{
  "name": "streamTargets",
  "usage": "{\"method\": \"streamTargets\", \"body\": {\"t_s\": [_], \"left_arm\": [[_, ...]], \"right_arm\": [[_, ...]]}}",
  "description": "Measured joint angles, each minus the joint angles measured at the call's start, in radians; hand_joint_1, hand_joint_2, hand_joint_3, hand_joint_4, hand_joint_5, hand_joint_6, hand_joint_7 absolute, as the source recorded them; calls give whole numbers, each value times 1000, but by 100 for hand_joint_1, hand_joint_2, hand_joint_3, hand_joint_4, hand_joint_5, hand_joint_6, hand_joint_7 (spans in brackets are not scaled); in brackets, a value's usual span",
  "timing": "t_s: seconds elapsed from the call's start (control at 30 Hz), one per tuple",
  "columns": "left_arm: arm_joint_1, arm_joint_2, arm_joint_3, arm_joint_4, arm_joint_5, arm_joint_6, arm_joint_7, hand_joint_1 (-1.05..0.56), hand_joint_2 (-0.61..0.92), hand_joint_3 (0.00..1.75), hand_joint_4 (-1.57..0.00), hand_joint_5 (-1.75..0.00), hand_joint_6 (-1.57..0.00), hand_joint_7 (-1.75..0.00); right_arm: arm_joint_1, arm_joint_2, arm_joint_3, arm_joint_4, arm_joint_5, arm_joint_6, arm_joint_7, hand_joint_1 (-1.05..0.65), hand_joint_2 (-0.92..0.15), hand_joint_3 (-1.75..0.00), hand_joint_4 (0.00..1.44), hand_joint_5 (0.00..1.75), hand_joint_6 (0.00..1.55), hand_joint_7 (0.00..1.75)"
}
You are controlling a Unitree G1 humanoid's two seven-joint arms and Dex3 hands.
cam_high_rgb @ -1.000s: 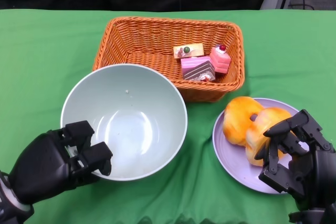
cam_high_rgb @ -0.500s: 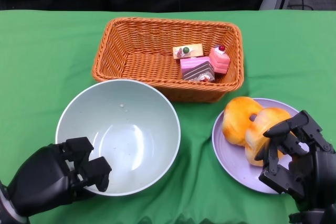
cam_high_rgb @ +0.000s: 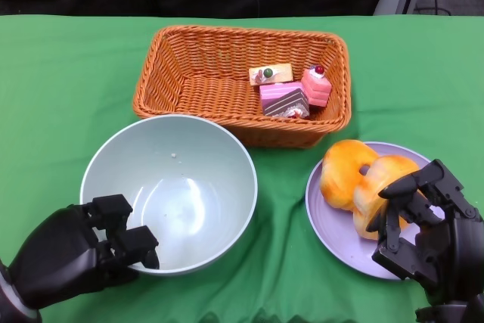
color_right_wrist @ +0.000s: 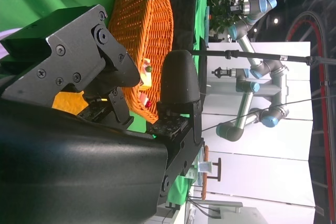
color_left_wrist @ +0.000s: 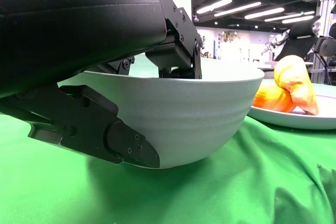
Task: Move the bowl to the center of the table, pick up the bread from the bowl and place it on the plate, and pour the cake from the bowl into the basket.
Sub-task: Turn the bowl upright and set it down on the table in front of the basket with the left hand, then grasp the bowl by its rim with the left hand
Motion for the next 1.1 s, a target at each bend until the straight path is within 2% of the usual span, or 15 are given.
{"method": "streamTargets", "body": {"t_s": [0.07, 0.17, 0.2, 0.33, 0.43, 0.53, 0.6, 0.7, 0.77, 0.8, 0.93, 1.1], "left_arm": [[0, 1, 0, 0, -1, -7, -4, -26, 92, 7, -77, -94, -90, -46], [0, 2, -2, 0, -1, -11, -9, -27, 92, 8, -79, -87, -92, -40], [0, 3, -3, 0, -1, -11, -9, -33, 92, 6, -76, -76, -91, -29], [-1, 6, -8, -1, 0, -11, -9, -43, 92, 5, -73, -59, -91, -15], [-2, 6, -12, -1, 0, -24, -9, -66, 92, 6, -71, -33, -86, -3], [-2, 9, -11, -2, -10, -45, -9, -82, 92, 16, -68, -19, -78, -1], [-2, 12, -9, -2, -18, -59, -9, -94, 92, 26, -59, -9, -62, 0], [-3, 14, -7, 0, -32, -99, -16, -103, 92, 32, -48, -2, -45, 0], [-3, 15, -2, 2, -38, -120, -30, -104, 92, 33, -46, -1, -42, 0], [-3, 15, 1, 4, -42, -132, -38, -105, 92, 38, -42, 0, -35, 0], [-6, 16, 20, 16, -80, -211, -96, -105, 92, 42, -38, 0, -27, 0], [-7, 21, 58, 18, -121, -261, -168, -105, 92, 43, -37, 0, -26, 0]], "right_arm": [[0, 0, 0, 0, -1, 0, -2, 5, -51, -130, 73, 175, 61, 151], [1, 0, 0, 0, -2, 6, -7, 5, -51, -129, 73, 175, 61, 151], [1, 0, 1, 0, -1, 6, -7, 5, -52, -130, 73, 175, 61, 152], [1, 0, 1, 0, 2, 6, -5, 5, -52, -129, 72, 175, 61, 152], [1, -1, 1, 2, 3, 6, 2, 6, -52, -129, 73, 175, 61, 152], [1, -1, 0, 7, 4, 5, 7, 6, -53, -129, 73, 175, 61, 152], [1, -1, -1, 9, 4, 5, 9, 6, -53, -129, 73, 175, 60, 152], [1, -2, -1, 11, 8, 5, 16, 6, -53, -129, 74, 175, 61, 152], [1, -2, -3, 11, 7, 5, 16, 6, -52, -130, 74, 174, 61, 151], [1, -2, -3, 11, 7, 5, 16, 6, -53, -130, 73, 175, 61, 151], [0, -2, -5, 14, 7, 2, 17, 6, -52, -129, 74, 175, 61, 151], [0, -2, -8, 21, 6, -8, 17, 6, -52, -129, 74, 175, 62, 151]]}}
